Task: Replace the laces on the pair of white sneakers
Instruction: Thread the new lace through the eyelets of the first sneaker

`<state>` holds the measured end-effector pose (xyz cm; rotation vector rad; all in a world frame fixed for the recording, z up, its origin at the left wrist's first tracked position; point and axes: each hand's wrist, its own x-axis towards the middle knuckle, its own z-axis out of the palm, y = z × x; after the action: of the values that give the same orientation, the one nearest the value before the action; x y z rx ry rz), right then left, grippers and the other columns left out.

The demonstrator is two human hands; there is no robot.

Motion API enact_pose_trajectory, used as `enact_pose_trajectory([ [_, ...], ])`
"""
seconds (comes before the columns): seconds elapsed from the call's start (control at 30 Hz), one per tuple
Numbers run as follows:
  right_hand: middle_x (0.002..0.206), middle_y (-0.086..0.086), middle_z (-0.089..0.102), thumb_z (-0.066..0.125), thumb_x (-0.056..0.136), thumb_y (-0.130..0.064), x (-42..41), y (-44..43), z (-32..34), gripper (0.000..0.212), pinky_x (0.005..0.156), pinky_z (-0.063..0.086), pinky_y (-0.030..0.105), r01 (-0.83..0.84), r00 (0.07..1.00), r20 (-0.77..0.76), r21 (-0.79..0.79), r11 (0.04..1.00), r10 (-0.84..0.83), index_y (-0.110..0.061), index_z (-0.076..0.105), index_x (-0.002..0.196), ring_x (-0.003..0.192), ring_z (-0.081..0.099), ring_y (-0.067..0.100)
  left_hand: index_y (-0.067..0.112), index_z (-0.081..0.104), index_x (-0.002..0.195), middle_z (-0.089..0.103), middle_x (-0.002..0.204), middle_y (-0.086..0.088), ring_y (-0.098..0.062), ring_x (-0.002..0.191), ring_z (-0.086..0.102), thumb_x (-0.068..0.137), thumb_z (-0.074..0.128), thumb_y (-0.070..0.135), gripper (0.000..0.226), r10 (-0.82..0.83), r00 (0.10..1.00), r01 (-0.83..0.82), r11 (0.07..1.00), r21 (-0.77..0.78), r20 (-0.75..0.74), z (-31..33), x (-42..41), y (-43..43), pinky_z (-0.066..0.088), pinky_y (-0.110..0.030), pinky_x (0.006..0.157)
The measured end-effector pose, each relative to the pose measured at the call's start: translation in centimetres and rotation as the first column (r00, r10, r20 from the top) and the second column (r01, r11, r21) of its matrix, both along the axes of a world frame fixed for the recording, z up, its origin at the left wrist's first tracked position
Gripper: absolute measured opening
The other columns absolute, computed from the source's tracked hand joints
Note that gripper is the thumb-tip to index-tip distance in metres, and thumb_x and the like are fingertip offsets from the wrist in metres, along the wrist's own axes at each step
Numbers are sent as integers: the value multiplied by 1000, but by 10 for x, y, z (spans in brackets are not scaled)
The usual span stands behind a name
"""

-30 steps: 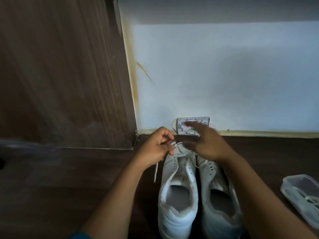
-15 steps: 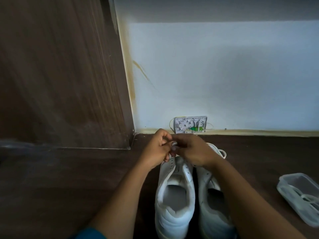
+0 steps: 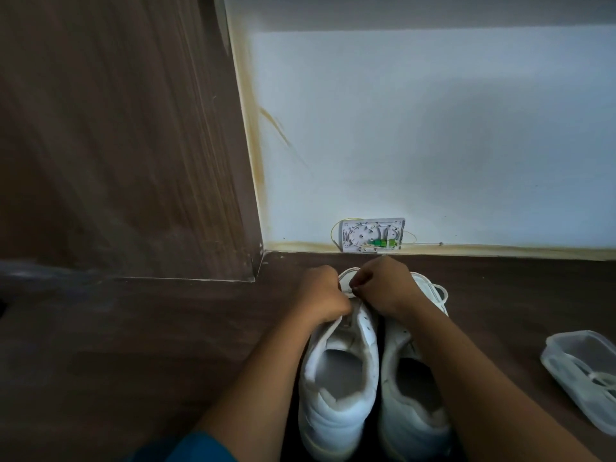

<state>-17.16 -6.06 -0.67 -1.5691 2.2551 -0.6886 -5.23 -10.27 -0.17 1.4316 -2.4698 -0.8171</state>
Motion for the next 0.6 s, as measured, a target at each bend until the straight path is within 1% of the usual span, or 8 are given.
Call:
enact_pose_trajectory([
  [0.07, 91, -6, 68, 64, 80, -10, 1, 1, 0, 16, 69, 38, 15, 13, 1000, 16, -17, 1000, -13, -20, 74, 88, 90, 61, 11, 7, 51, 53, 53, 58, -18, -31, 65, 60, 72, 56, 0, 21, 90, 994, -89, 996, 6, -57, -2, 2, -4, 32, -22, 45],
  [0.1, 85, -9, 64, 65, 79, -10, 1, 2, 0, 16, 64, 37, 14, 27, 999, 41, -28, 999, -25, -23, 72, 86, 85, 58, 8, 5, 53, 52, 56, 59, -18, -30, 59, 57, 72, 56, -2, 22, 132, 985, -125, 990, 66, -115, -5, 3, -8, 32, -20, 45],
  [0.17, 75, -14, 56, 66, 76, -8, 4, 3, 0, 18, 57, 35, 14, 55, 995, 82, -57, 997, -50, -26, 66, 79, 79, 54, 7, 0, 67, 67, 66, 67, -14, -23, 60, 58, 70, 57, -7, 12, 201, 948, -150, 966, 208, -247, -8, 8, -11, 36, -17, 49],
  [0.23, 72, -13, 56, 66, 75, -7, 8, 2, -2, 21, 63, 35, 17, 64, 996, 70, -60, 996, -60, -27, 60, 71, 79, 54, 9, -1, 70, 79, 64, 67, -8, -16, 58, 52, 71, 57, -13, 19, 264, 909, -158, 934, 321, -322, -9, 11, -11, 34, -15, 46],
  [0.33, 72, -9, 57, 65, 73, -6, 16, -1, -6, 30, 64, 35, 19, 61, 997, 50, -82, 995, -57, -30, 51, 61, 77, 56, 12, 6, 67, 68, 60, 66, -8, -13, 56, 46, 70, 54, -17, 26, 315, 870, -160, 908, 387, -379, -10, 12, -11, 31, -13, 42],
  [0.4, 70, -10, 56, 64, 74, -7, 18, -2, -8, 30, 64, 35, 20, 72, 997, 41, -82, 994, -69, -28, 48, 59, 78, 56, 14, 3, 67, 73, 59, 62, -3, -10, 57, 48, 69, 55, -18, 25, 348, 851, -165, 889, 427, -394, -8, 13, -10, 32, -9, 39],
  [0.5, 69, -10, 55, 63, 75, -9, 18, -2, -9, 27, 65, 35, 20, 83, 995, 52, -75, 994, -80, -26, 48, 60, 77, 54, 14, 3, 68, 72, 61, 64, -3, -9, 62, 52, 68, 56, -18, 25, 379, 830, -173, 872, 458, -409, -10, 14, -11, 38, -12, 49],
  [0.6, 65, -14, 53, 65, 74, -8, 17, 0, -8, 28, 65, 35, 18, 73, 994, 92, -83, 994, -66, -27, 50, 59, 77, 55, 12, 6, 66, 61, 62, 65, -4, -13, 67, 55, 66, 56, -18, 26, 396, 820, -189, 869, 458, -413, -11, 14, -12, 39, -16, 59],
])
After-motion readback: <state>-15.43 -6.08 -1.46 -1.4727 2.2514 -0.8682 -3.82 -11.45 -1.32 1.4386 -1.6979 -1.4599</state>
